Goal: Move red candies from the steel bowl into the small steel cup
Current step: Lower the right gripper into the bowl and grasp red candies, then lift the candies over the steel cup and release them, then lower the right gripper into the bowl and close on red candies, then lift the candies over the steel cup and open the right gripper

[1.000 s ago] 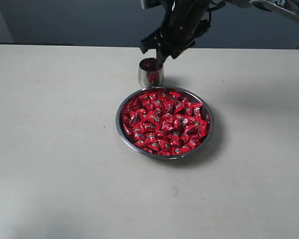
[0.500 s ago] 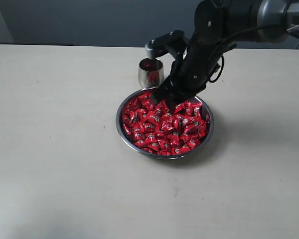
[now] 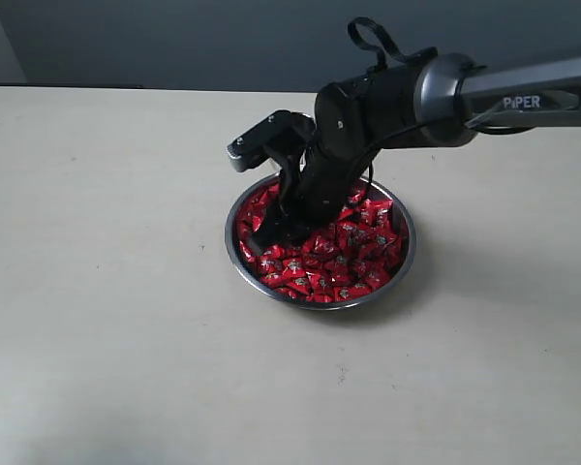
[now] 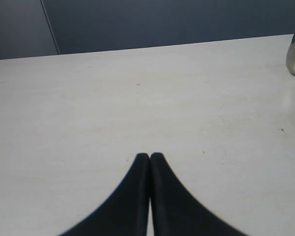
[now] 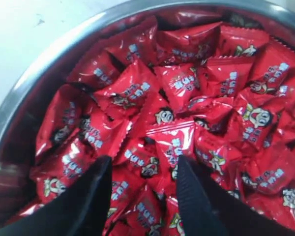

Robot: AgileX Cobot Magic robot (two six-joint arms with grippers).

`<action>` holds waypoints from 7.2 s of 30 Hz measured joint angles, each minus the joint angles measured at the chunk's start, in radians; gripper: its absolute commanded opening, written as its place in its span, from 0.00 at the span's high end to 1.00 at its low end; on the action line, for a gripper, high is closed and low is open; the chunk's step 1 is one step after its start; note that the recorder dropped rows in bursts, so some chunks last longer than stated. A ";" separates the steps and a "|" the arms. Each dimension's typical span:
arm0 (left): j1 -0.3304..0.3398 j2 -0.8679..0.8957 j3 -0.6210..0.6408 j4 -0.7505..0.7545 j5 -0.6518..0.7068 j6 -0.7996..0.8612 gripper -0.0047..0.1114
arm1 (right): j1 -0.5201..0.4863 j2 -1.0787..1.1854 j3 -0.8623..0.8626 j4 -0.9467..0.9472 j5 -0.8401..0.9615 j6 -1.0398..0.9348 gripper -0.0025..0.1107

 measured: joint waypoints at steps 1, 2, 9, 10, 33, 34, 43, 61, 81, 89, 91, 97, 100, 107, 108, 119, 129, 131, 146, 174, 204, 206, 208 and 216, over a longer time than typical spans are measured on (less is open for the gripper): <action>0.000 0.000 0.000 0.000 0.000 0.000 0.96 | -0.003 0.005 0.000 -0.010 -0.005 0.000 0.55; 0.000 0.000 0.000 0.000 0.000 0.000 0.96 | -0.003 0.008 0.000 -0.014 -0.011 0.000 0.55; 0.000 0.000 0.000 0.000 0.000 0.000 0.96 | -0.009 0.016 0.000 -0.061 -0.062 0.035 0.55; 0.000 0.000 0.000 0.000 0.000 0.000 0.96 | -0.015 0.016 0.000 -0.061 -0.062 0.037 0.55; 0.000 0.000 0.000 0.000 0.000 0.000 0.96 | -0.035 0.055 0.000 0.015 -0.085 0.047 0.99; 0.000 0.000 0.000 0.000 0.000 0.000 0.96 | -0.035 0.055 0.000 0.015 -0.085 0.047 0.98; 0.000 0.000 0.000 0.000 0.000 0.000 0.96 | -0.035 -0.019 0.000 0.017 -0.033 0.047 0.98; 0.000 0.000 0.000 0.000 0.000 0.000 0.96 | -0.105 -0.139 -0.152 0.068 -0.070 0.047 0.98; 0.000 0.000 0.000 0.000 0.000 0.000 0.96 | -0.191 0.274 -0.572 0.102 0.078 0.045 0.58; 0.000 0.000 0.000 0.000 0.000 0.000 0.96 | -0.191 0.167 -0.574 0.091 0.185 0.045 0.82; 0.000 0.000 0.000 0.000 0.000 0.000 0.96 | -0.191 0.133 -0.574 0.095 0.273 0.038 0.79; 0.000 0.000 0.000 0.000 0.000 0.000 0.96 | -0.191 0.042 -0.456 0.097 0.416 0.011 0.74; 0.000 0.000 0.000 0.000 0.000 0.000 0.96 | -0.191 -0.029 -0.295 0.097 0.375 -0.004 0.74; 0.000 0.000 0.000 0.000 0.000 0.000 0.96 | -0.138 -0.096 -0.011 0.104 0.303 -0.047 0.74; 0.000 0.000 0.000 0.000 0.000 0.000 0.96 | -0.117 -0.096 -0.003 0.107 0.296 -0.056 0.74; 0.000 0.000 0.000 0.000 0.000 0.000 0.96 | -0.099 -0.028 -0.003 0.119 0.215 -0.057 0.61; 0.000 0.000 0.000 0.000 0.000 0.000 0.96 | -0.099 0.021 -0.003 0.062 0.183 -0.002 0.74; 0.000 0.000 0.000 0.000 0.000 0.000 0.96 | -0.099 0.023 -0.003 0.035 0.175 0.026 0.86; 0.000 0.000 0.000 0.000 0.000 0.000 0.96 | -0.099 -0.090 -0.003 0.042 0.206 0.050 0.98; 0.000 0.000 0.000 0.000 0.000 0.000 0.96 | -0.099 0.017 -0.003 0.069 0.143 0.047 0.76; 0.000 0.000 0.000 0.000 0.000 0.000 0.96 | -0.099 0.005 -0.003 0.112 0.144 0.029 0.78; 0.000 0.000 0.000 0.000 0.000 0.000 0.96 | -0.099 0.012 -0.003 0.112 0.144 0.029 0.93; 0.000 0.000 0.000 0.000 0.000 0.000 0.96 | -0.099 0.013 -0.003 0.112 0.142 0.029 0.98; 0.000 0.000 0.000 0.000 0.000 0.000 0.96 | -0.099 -0.059 -0.002 0.112 0.144 0.029 0.98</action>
